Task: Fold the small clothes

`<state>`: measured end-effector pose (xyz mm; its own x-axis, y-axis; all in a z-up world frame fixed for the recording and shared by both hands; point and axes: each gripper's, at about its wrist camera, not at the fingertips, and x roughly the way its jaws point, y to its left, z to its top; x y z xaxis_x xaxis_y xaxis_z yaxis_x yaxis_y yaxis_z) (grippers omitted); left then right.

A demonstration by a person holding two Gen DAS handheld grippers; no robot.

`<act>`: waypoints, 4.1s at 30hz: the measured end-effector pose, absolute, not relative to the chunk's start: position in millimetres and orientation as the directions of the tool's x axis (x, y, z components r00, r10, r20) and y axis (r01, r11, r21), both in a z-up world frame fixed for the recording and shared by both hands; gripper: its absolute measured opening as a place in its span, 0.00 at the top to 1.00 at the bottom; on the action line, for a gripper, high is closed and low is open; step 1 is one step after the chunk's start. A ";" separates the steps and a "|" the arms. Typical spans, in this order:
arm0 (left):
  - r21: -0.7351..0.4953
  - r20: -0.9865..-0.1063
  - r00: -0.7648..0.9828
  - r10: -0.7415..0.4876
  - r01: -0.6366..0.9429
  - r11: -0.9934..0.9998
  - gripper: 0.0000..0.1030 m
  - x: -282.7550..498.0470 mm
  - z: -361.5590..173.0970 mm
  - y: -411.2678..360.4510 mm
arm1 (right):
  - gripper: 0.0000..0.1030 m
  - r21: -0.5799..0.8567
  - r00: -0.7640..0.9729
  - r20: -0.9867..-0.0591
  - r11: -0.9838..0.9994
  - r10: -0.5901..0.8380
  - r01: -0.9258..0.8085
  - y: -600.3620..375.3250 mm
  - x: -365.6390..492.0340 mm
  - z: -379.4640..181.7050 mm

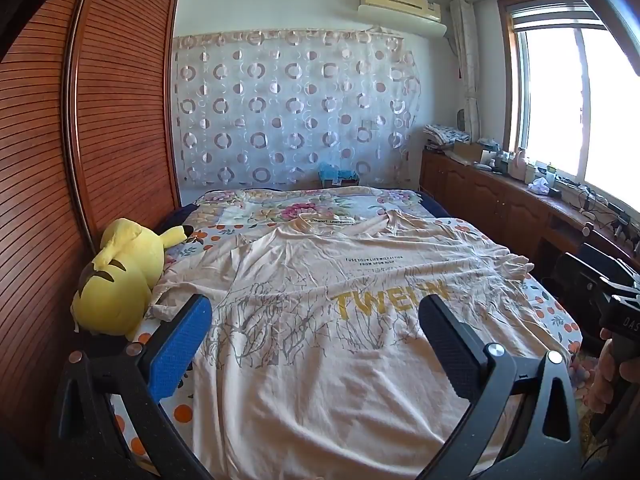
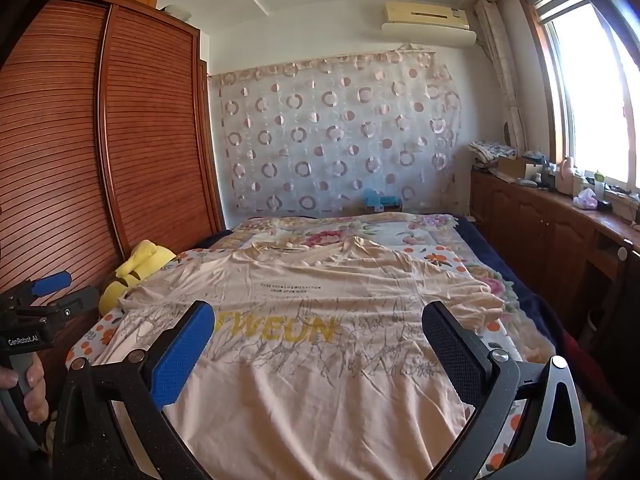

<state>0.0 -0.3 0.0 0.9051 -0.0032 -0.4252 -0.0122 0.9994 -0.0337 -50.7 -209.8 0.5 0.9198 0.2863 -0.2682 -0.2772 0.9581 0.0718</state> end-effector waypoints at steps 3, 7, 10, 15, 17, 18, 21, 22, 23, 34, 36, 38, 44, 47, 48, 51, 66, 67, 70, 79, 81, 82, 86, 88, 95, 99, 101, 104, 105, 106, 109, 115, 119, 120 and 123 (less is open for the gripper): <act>-0.033 -0.424 0.906 -0.003 -0.012 0.999 0.00 -0.1 0.0 -0.4 | 0.00 0.074 0.920 -0.268 0.958 0.286 -0.276 -209.4 -48.3 1.0; -0.032 -0.423 0.906 -0.003 -0.011 0.999 0.00 -0.3 0.0 -0.5 | 0.00 0.072 0.921 -0.266 0.958 0.286 -0.277 -209.5 -49.1 1.9; -0.031 -0.420 0.908 -0.003 -0.011 0.999 0.00 1.2 1.9 -3.0 | 0.00 0.071 0.921 -0.265 0.958 0.286 -0.277 -209.3 -49.3 1.8; -0.030 -0.414 0.910 -0.002 -0.011 0.999 0.00 -3.9 14.0 0.9 | 0.00 0.071 0.922 -0.264 0.959 0.284 -0.275 -209.4 -49.5 2.1; -0.030 -0.413 0.911 -0.002 -0.011 0.999 0.00 -3.5 14.1 0.7 | 0.00 0.070 0.922 -0.262 0.959 0.284 -0.275 -209.2 -49.8 2.1; -0.029 -0.413 0.911 -0.002 -0.011 1.000 0.00 -3.2 12.3 -0.7 | 0.00 0.071 0.922 -0.263 0.959 0.283 -0.274 -209.2 -49.7 2.2; -0.028 -0.412 0.911 -0.002 -0.011 1.000 0.00 -3.3 12.5 -0.6 | 0.00 0.071 0.922 -0.263 0.959 0.284 -0.276 -209.3 -49.7 2.2; -0.028 -0.412 0.911 -0.002 -0.011 1.000 0.00 -3.2 12.7 -0.6 | 0.00 0.070 0.922 -0.263 0.959 0.285 -0.276 -209.3 -49.7 2.2; -0.028 -0.411 0.912 -0.002 -0.010 1.000 0.00 -3.4 13.6 -1.3 | 0.00 0.070 0.922 -0.262 0.959 0.284 -0.275 -209.3 -49.8 2.2; -0.023 -0.407 0.913 -0.001 -0.010 1.000 0.00 -3.9 13.5 -2.2 | 0.00 0.069 0.923 -0.260 0.959 0.283 -0.275 -209.1 -50.3 2.5; -0.023 -0.407 0.914 0.000 -0.010 1.000 0.00 -3.8 14.5 -2.0 | 0.00 0.069 0.923 -0.260 0.959 0.284 -0.275 -209.2 -50.8 2.8; -0.023 -0.405 0.914 -0.001 -0.009 1.000 0.00 -4.2 13.2 -2.3 | 0.00 0.070 0.923 -0.259 0.959 0.284 -0.276 -209.2 -50.9 2.7; -0.021 -0.403 0.915 0.001 -0.010 1.000 0.00 -4.4 13.0 -2.7 | 0.00 0.070 0.923 -0.257 0.958 0.285 -0.276 -209.2 -52.7 3.2; -0.021 -0.402 0.915 0.001 -0.010 1.000 0.00 -4.5 13.5 -2.6 | 0.00 0.071 0.923 -0.257 0.958 0.286 -0.277 -209.2 -52.8 3.4; -0.020 -0.402 0.915 0.001 -0.010 1.000 0.00 -4.6 13.0 -2.8 | 0.00 0.071 0.923 -0.256 0.958 0.286 -0.277 -209.2 -52.7 3.4; -0.020 -0.402 0.916 0.001 -0.010 1.000 0.00 -4.7 12.9 -2.9 | 0.00 0.072 0.924 -0.253 0.958 0.287 -0.278 -208.9 -54.1 3.1; -0.018 -0.398 0.918 0.002 -0.010 1.000 0.00 -5.2 12.3 -3.6 | 0.00 0.071 0.923 -0.251 0.957 0.291 -0.282 -207.5 -52.7 1.8; -0.018 -0.397 0.918 0.002 -0.010 1.000 0.00 -5.3 12.3 -3.6 | 0.00 0.071 0.923 -0.251 0.957 0.291 -0.282 -207.6 -52.7 1.8; -0.018 -0.397 0.918 0.002 -0.010 1.000 0.00 -5.3 12.2 -3.7 | 0.00 0.072 0.923 -0.250 0.957 0.291 -0.282 -207.4 -52.5 1.9; -0.019 -0.433 0.902 0.001 -0.011 1.000 0.00 3.6 17.2 7.2 | 0.00 0.066 0.911 -0.270 0.950 0.311 -0.304 -200.7 -43.1 -3.5; -0.020 -0.442 0.897 0.004 -0.014 1.000 0.00 5.7 12.0 10.8 | 0.00 0.063 0.906 -0.278 0.947 0.319 -0.314 -197.8 -37.9 -5.8; -0.019 -0.457 0.889 0.012 -0.023 1.000 0.00 11.8 8.7 17.7 | 0.00 0.063 0.903 -0.281 0.945 0.324 -0.320 -196.2 -35.5 -7.0; -0.020 -0.475 0.879 0.031 -0.046 0.999 0.00 13.7 -7.8 34.0 | 0.00 0.053 0.897 -0.287 0.940 0.337 -0.337 -192.2 -24.5 -10.3; -0.015 -0.489 0.871 0.052 -0.068 0.998 0.00 20.5 -13.9 48.4 | 0.00 0.041 0.894 -0.288 0.938 0.342 -0.345 -189.5 -17.1 -11.4; 0.006 -0.512 0.853 0.103 -0.116 0.993 0.00 31.0 -24.5 73.5 | 0.00 0.011 0.884 -0.281 0.923 0.373 -0.385 -173.3 7.9 -17.6; 0.030 -0.523 0.842 0.130 -0.134 0.991 0.00 35.4 -33.3 81.2 | 0.00 0.016 0.858 -0.320 0.908 0.402 -0.419 -162.5 30.0 -24.4; 0.031 -0.532 0.836 0.133 -0.137 0.990 0.00 38.8 -36.9 88.8 | 0.00 0.023 0.843 -0.334 0.898 0.421 -0.440 -160.5 40.3 -26.1; 0.027 -0.543 0.831 0.125 -0.131 0.991 0.00 44.8 -42.5 100.6 | 0.02 0.037 0.802 -0.382 0.874 0.460 -0.484 -153.5 54.9 -29.7; 0.027 -0.543 0.830 0.123 -0.129 0.991 0.00 45.9 -43.2 103.3 | 0.02 0.051 0.774 -0.396 0.853 0.494 -0.519 -150.4 59.4 -31.4; 0.031 -0.544 0.829 0.126 -0.130 0.991 0.00 47.9 -44.4 108.1 | 0.02 0.051 0.762 -0.403 0.844 0.506 -0.534 -147.1 62.4 -32.6; 0.039 -0.555 0.822 0.130 -0.130 0.991 0.00 54.9 -46.1 123.4 | 0.04 0.022 0.734 -0.440 0.823 0.518 -0.567 -133.3 72.2 -34.3; 0.054 -0.589 0.797 0.136 -0.128 0.990 0.00 78.8 -50.7 159.6 | 0.08 0.001 0.660 -0.535 0.782 0.527 -0.623 -116.3 88.8 -35.9; 0.032 -0.627 0.769 0.121 -0.130 0.991 0.01 97.9 -56.5 181.6 | 0.08 0.013 0.642 -0.564 0.783 0.519 -0.622 -118.1 96.3 -34.4; 0.024 -0.645 0.756 0.116 -0.131 0.991 0.04 105.0 -60.1 188.6 | 0.08 0.009 0.640 -0.572 0.784 0.513 -0.620 -118.8 98.2 -34.2; -0.027 -0.686 0.725 0.066 -0.116 0.993 0.12 120.2 -71.3 202.0 | 0.08 0.001 0.639 -0.586 0.789 0.498 -0.614 -118.2 99.9 -32.7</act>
<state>120.2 202.0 -71.3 0.7245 0.0663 -0.6861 -0.1163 0.9928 -0.0269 99.9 -118.2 -32.7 0.6393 0.4979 -0.5859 -0.6142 0.7892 0.0005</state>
